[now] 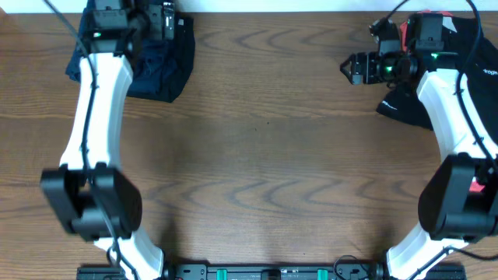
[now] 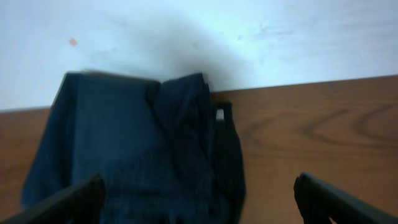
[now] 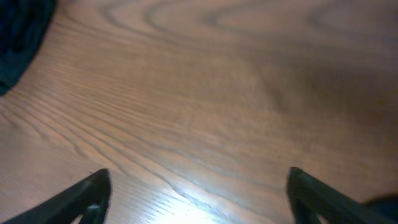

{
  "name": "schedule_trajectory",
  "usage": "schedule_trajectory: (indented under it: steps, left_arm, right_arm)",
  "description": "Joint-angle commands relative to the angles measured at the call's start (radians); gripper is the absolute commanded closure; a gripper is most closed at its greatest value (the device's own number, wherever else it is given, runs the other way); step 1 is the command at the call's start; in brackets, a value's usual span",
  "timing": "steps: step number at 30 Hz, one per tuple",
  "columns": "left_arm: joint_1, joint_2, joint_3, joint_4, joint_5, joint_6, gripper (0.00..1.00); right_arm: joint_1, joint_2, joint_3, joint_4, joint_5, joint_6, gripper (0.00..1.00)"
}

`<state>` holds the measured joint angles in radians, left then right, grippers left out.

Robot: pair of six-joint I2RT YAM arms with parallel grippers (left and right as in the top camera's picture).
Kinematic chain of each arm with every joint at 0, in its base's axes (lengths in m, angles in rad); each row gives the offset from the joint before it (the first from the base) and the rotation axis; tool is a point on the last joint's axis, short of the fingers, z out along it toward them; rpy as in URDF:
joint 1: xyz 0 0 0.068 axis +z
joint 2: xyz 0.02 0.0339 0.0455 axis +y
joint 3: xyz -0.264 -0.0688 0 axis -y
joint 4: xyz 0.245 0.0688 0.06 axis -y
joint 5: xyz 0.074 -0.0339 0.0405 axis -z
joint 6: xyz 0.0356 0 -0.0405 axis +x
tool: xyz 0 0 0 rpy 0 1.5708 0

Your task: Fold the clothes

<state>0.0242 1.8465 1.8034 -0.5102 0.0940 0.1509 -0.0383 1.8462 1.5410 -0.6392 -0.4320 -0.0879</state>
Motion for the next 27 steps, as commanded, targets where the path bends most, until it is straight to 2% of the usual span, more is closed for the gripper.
schedule_trajectory:
  steps: [1,6,8,11,20,27]
  left_arm:
    - [0.000,-0.110,-0.002,-0.094,-0.008,-0.097,0.02]
    - [0.001,-0.186,-0.002,-0.263,-0.008,-0.097,0.02]
    - [0.001,-0.194,-0.002,-0.286,-0.008,-0.097,0.02]
    - [0.001,-0.193,-0.002,-0.296,-0.008,-0.097,0.02]
    - [0.001,-0.192,-0.002,-0.297,-0.008,-0.097,0.02]
    - [0.001,-0.192,-0.002,-0.297,-0.009,-0.097,0.02]
  right_arm:
    - [0.040,-0.131,0.023,0.007,0.062,-0.022,0.03]
    - [0.089,-0.322,0.023,-0.016,0.136,-0.022,0.01]
    - [0.100,-0.403,0.023,-0.021,0.140,-0.022,0.01]
    - [0.108,-0.515,0.022,-0.034,0.132,0.009,0.01]
    - [0.120,-0.749,0.022,-0.040,-0.107,0.308,0.01]
    - [0.100,-0.873,0.022,-0.120,-0.075,0.284,0.01]
